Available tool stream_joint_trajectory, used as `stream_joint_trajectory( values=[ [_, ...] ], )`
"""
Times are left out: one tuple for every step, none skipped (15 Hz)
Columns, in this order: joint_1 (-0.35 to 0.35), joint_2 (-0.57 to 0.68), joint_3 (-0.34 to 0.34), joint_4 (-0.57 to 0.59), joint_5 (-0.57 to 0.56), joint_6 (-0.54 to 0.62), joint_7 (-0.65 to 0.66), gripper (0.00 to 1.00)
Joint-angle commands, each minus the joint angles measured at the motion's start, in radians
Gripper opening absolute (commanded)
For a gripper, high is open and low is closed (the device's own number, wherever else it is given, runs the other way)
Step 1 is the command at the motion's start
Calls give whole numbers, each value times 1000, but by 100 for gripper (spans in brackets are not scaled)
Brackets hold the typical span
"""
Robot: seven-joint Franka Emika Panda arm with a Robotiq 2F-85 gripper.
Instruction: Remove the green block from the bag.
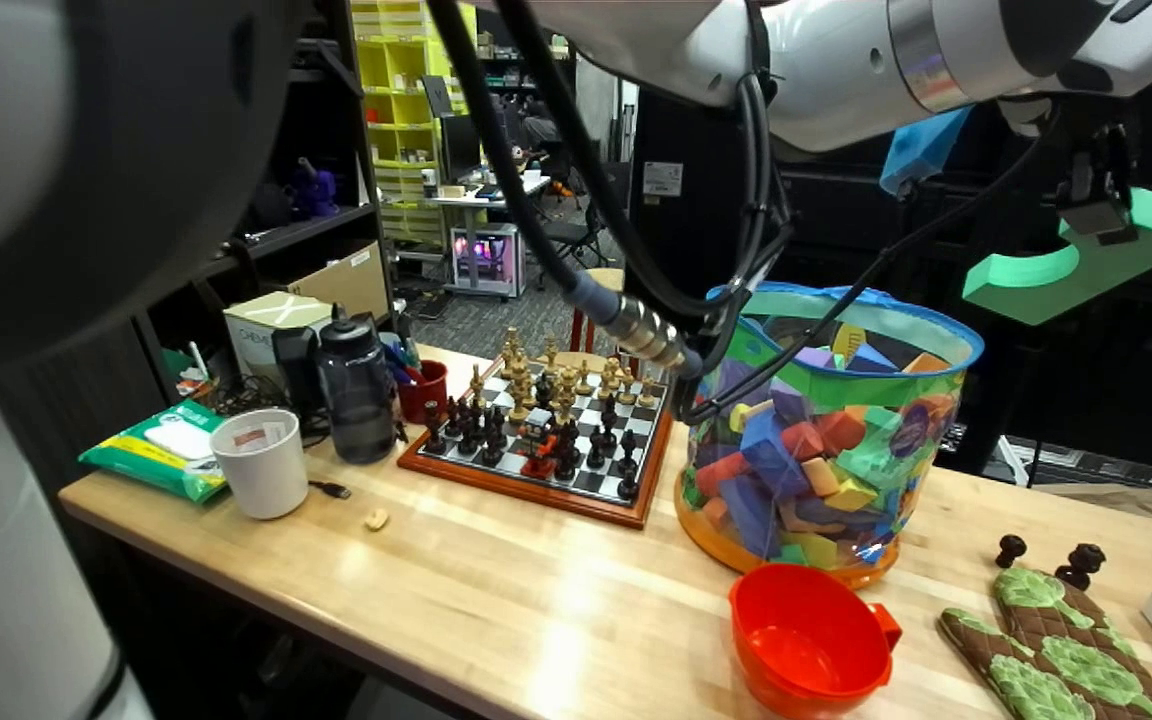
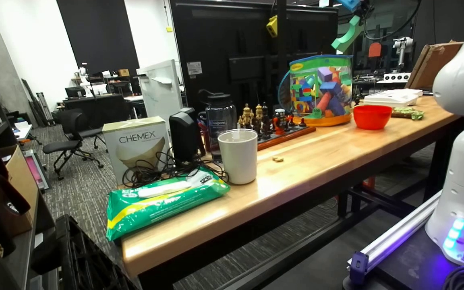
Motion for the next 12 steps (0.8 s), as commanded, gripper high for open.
stream_joint_trajectory(
  values=[
    [-5,-5,-21,-26,-68,-20,179,19],
    [-5,2,-28,-34,-80,-23,225,19],
    [-5,7,-34,-42,-91,-29,268,19],
    [-4,17,-40,-45,-90,-37,302,19],
    [-1,24,-44,-53,-99,-42,346,19],
    [3,32,-47,-64,-105,-43,385,19],
    [6,41,-49,-73,-111,-40,415,19],
    [9,50,-50,-82,-120,-41,449,19],
    [14,61,-51,-90,-130,-40,482,19],
    [16,72,-52,-93,-132,-38,500,19],
    [20,83,-54,-96,-139,-39,524,19],
    [22,95,-56,-96,-137,-36,537,19]
  ],
)
